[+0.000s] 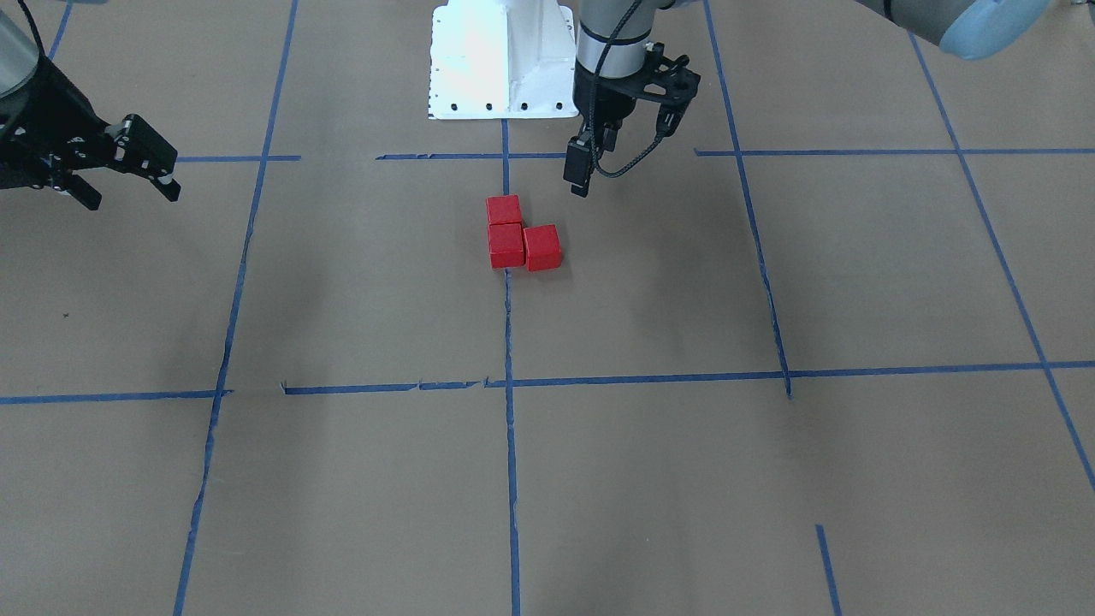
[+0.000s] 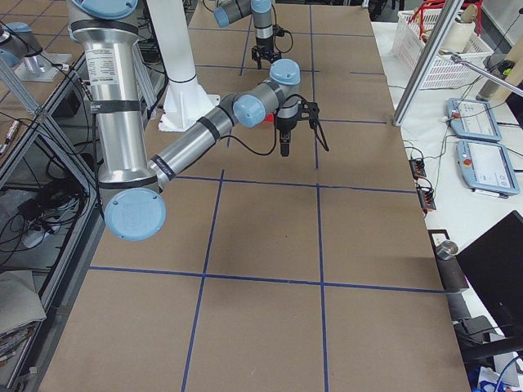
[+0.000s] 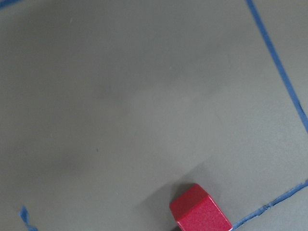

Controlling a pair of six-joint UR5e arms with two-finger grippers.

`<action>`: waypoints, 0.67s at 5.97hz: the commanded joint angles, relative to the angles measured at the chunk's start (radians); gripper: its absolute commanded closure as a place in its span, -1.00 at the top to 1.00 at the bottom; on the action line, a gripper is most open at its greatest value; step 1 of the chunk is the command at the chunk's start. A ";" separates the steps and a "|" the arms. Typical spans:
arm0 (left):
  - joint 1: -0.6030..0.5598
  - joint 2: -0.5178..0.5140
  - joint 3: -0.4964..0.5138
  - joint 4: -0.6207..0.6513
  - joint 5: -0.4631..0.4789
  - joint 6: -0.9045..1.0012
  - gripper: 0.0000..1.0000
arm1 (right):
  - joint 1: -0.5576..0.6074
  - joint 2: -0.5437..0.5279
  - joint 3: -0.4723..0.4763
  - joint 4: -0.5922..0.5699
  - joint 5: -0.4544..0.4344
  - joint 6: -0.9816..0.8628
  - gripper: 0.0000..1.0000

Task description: Form red blocks into L shape at center

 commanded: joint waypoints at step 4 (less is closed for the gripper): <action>-0.337 0.332 -0.143 -0.009 -0.233 0.950 1.00 | 0.271 -0.196 -0.008 -0.008 0.064 -0.370 1.00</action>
